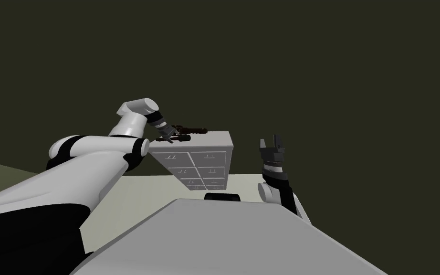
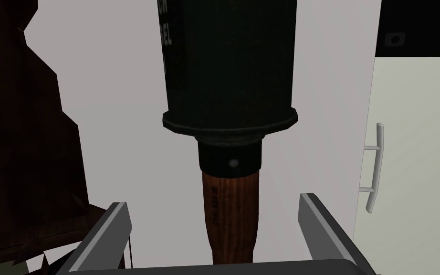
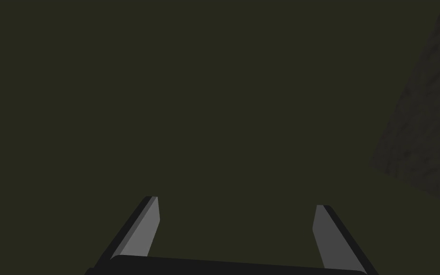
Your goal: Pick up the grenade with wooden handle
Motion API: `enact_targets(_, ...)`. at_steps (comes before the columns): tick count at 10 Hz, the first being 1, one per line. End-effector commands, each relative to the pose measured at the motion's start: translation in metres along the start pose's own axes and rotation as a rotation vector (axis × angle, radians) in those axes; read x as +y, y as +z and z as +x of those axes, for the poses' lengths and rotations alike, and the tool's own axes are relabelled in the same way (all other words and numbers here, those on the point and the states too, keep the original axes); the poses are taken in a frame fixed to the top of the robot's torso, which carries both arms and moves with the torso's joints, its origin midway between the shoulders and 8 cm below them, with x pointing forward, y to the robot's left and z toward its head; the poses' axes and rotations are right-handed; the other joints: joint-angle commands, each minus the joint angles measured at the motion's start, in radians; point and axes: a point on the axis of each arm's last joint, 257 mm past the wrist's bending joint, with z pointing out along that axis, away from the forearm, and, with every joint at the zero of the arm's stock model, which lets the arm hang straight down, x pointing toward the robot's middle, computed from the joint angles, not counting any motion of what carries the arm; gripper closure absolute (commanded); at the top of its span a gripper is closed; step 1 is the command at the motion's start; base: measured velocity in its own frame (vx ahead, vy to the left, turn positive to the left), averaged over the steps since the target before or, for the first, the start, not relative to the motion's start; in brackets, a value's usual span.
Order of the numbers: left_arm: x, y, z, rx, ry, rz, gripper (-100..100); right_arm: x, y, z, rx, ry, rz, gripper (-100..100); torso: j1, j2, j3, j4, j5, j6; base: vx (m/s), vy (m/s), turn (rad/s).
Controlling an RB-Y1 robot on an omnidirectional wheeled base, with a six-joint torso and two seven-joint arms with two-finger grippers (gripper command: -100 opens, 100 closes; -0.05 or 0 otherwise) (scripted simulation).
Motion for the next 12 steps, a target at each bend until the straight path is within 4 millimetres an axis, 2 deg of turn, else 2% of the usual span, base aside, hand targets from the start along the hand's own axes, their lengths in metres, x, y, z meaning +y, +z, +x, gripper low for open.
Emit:
enact_targets(1,0.010,-0.004,-0.024,-0.011,-0.046,0.007,-100,0.000,0.000,0.000,0.000,0.000,0.000,0,0.000,0.000,0.000,0.000,0.000,0.000,-0.056,-0.006,-0.302)
enact_targets(4,0.032,-0.010,-0.067,-0.039,-0.130,0.021,-100,0.000,0.000,0.000,0.000,0.000,0.000,0,0.000,0.001,0.001,0.000,0.000,0.000,-0.060,-0.006,-0.309)
enact_targets(5,0.032,-0.010,-0.067,-0.039,-0.130,0.021,-100,0.000,0.000,0.000,0.000,0.000,0.000,0,0.000,0.000,0.000,0.000,0.000,0.000,-0.037,0.003,-0.074)
enact_targets(6,0.040,-0.013,-0.081,-0.051,-0.157,0.025,-100,0.000,0.000,0.000,0.000,0.000,0.000,0,0.001,-0.001,0.000,0.000,0.000,-0.001,-0.035,-0.009,-0.146)
enact_targets(7,0.037,-0.011,-0.074,-0.046,-0.143,0.022,-100,0.000,0.000,0.000,0.000,0.000,0.000,0,0.000,-0.001,0.000,0.000,0.000,0.000,-0.018,-0.002,-0.039)
enact_targets(8,0.037,-0.011,-0.075,-0.046,-0.145,0.024,100,0.000,0.000,0.000,0.000,0.000,0.000,0,0.000,-0.002,-0.001,0.000,0.000,-0.001,0.000,0.000,0.000)
enact_targets(12,0.037,-0.011,-0.075,-0.046,-0.145,0.023,100,0.000,0.000,0.000,0.000,0.000,0.000,0,0.001,-0.004,-0.002,-0.001,0.000,-0.001,0.000,0.000,0.000)
